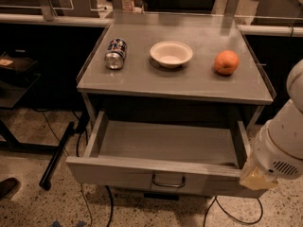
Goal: Close top drawer
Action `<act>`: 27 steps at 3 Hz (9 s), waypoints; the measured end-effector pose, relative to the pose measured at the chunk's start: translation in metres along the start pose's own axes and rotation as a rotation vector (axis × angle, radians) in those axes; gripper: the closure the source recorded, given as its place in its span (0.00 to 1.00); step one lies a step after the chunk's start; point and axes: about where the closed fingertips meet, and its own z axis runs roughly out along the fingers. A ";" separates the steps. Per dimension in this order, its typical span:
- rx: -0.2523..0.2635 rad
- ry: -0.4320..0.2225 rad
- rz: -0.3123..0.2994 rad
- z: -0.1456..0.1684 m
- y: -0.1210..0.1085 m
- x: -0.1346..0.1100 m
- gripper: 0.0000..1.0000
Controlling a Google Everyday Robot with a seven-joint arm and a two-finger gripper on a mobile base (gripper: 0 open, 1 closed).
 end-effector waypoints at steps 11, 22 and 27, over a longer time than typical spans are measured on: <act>0.145 -0.019 -0.001 0.140 -0.081 -0.103 0.52; 0.286 -0.014 0.046 0.151 -0.159 -0.139 1.00; 0.287 -0.013 0.045 0.151 -0.159 -0.139 0.00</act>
Offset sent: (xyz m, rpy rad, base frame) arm 0.0099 0.0176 -0.1514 -0.0101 0.0617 -0.1359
